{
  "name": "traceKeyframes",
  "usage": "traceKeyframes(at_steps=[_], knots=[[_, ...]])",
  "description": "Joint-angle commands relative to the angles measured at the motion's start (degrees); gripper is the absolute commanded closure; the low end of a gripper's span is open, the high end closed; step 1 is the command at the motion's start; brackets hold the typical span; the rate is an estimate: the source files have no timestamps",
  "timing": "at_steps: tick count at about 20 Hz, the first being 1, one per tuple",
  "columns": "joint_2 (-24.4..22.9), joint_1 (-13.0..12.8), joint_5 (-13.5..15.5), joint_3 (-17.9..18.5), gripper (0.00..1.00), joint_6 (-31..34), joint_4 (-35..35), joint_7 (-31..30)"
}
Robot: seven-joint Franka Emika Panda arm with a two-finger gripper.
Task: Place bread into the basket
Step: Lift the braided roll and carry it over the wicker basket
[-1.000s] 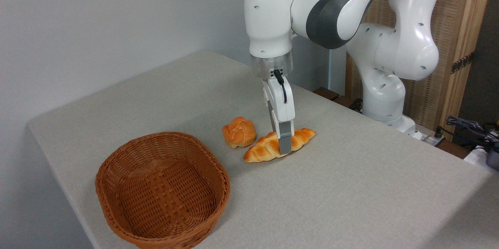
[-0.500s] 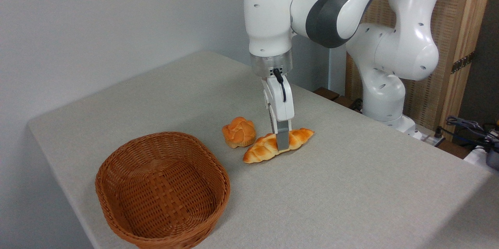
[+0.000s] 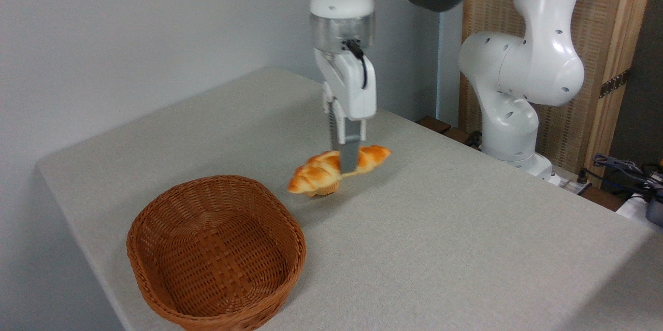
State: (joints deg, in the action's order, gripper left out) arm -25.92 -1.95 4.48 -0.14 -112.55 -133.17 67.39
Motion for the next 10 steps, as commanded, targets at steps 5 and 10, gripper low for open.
traceKeyframes(at_steps=[5, 10], knots=[[23.34, -0.68, 3.78, -2.66, 0.67, 2.6, 26.53, -13.75], [34.43, -0.68, 2.73, -6.8, 0.67, 2.6, 36.38, -19.22]])
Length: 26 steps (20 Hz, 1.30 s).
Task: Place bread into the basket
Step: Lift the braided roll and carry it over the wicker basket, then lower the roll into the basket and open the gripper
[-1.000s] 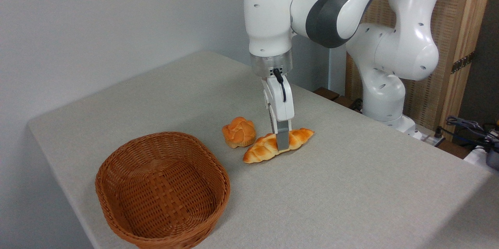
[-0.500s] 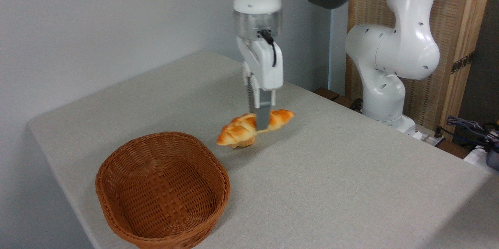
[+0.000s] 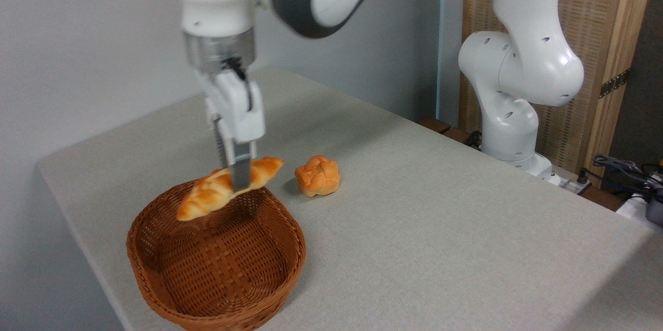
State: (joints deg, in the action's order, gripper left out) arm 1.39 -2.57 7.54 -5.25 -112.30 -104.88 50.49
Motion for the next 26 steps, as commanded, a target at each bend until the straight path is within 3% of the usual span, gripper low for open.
traceKeyframes(at_steps=[1, 2, 5, 7, 10, 13, 26], knots=[[8.53, -0.16, -1.38, -2.65, 0.65, 2.27, 8.72, -2.94], [9.85, -0.16, -3.04, -3.62, 0.6, 2.26, 9.17, -3.03], [11.44, -0.16, -6.39, -6.17, 0.57, 2.26, 9.35, -4.43], [12.32, -1.29, -6.66, -6.18, 0.46, 1.83, 9.43, -5.92], [12.85, -1.56, -10.78, -6.18, 0.18, 1.65, 9.52, -6.37], [13.03, -1.56, -11.06, -6.09, 0.01, 1.56, 10.92, -8.21], [13.38, -1.56, -11.06, -6.0, 0.0, 1.56, 11.98, -8.48]])
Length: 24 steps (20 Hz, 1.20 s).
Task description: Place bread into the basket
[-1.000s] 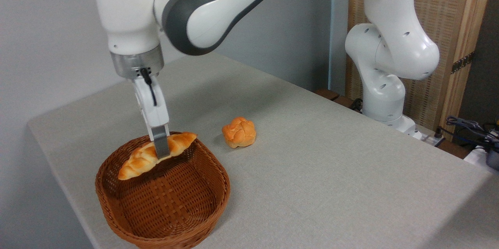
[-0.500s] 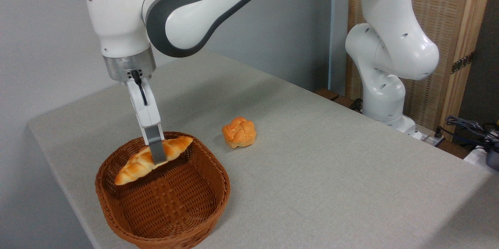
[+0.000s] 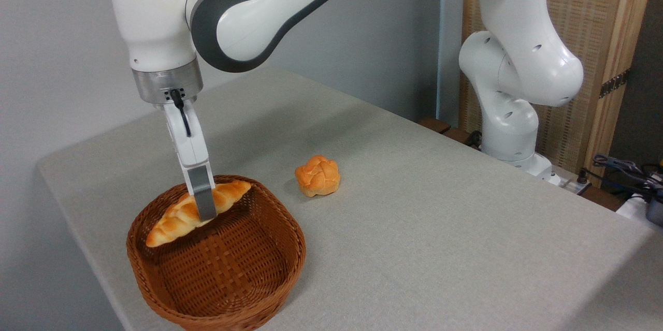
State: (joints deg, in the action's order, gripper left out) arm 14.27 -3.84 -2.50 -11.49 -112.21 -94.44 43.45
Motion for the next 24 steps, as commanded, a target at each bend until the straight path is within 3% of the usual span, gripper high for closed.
traceKeyframes(at_steps=[1, 7, 12, 20, 24], knots=[[0.49, -0.29, -1.11, 0.24, 0.0, 1.47, 1.54, -1.44], [0.06, -0.29, -1.11, 0.51, 0.0, 1.9, 1.97, -1.44], [-3.98, 0.5, -0.84, 1.47, 0.0, 6.29, 2.42, -1.62], [-14.17, 0.5, -0.14, 10.34, 0.0, 14.91, -0.73, -0.65], [-17.52, 0.59, 0.21, 11.14, 0.0, 14.91, -4.0, -0.83]])
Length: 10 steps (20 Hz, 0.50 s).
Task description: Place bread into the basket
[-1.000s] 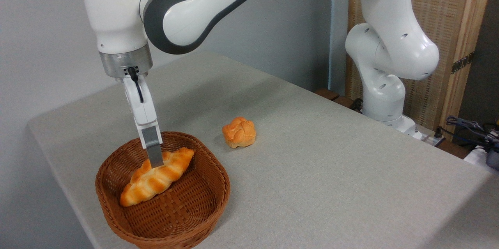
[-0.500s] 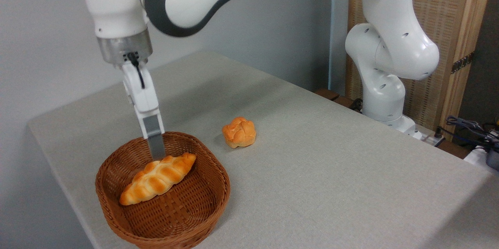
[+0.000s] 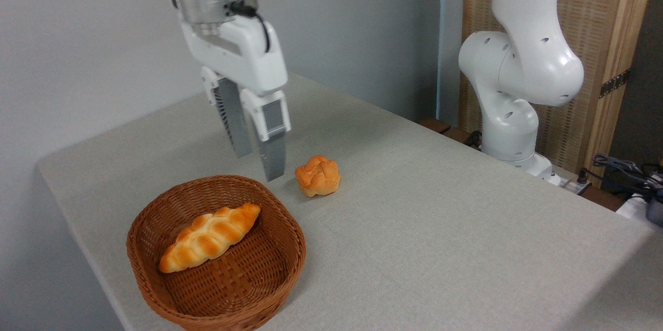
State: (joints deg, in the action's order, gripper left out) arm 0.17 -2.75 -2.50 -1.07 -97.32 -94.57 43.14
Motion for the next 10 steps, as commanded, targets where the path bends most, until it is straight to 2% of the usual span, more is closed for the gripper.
traceKeyframes(at_steps=[1, 10], knots=[[-3.94, -0.33, 0.3, 0.98, 0.0, 0.11, -4.22, -0.6], [-5.62, 0.2, 1.36, 0.98, 0.0, 0.98, -6.68, -1.65]])
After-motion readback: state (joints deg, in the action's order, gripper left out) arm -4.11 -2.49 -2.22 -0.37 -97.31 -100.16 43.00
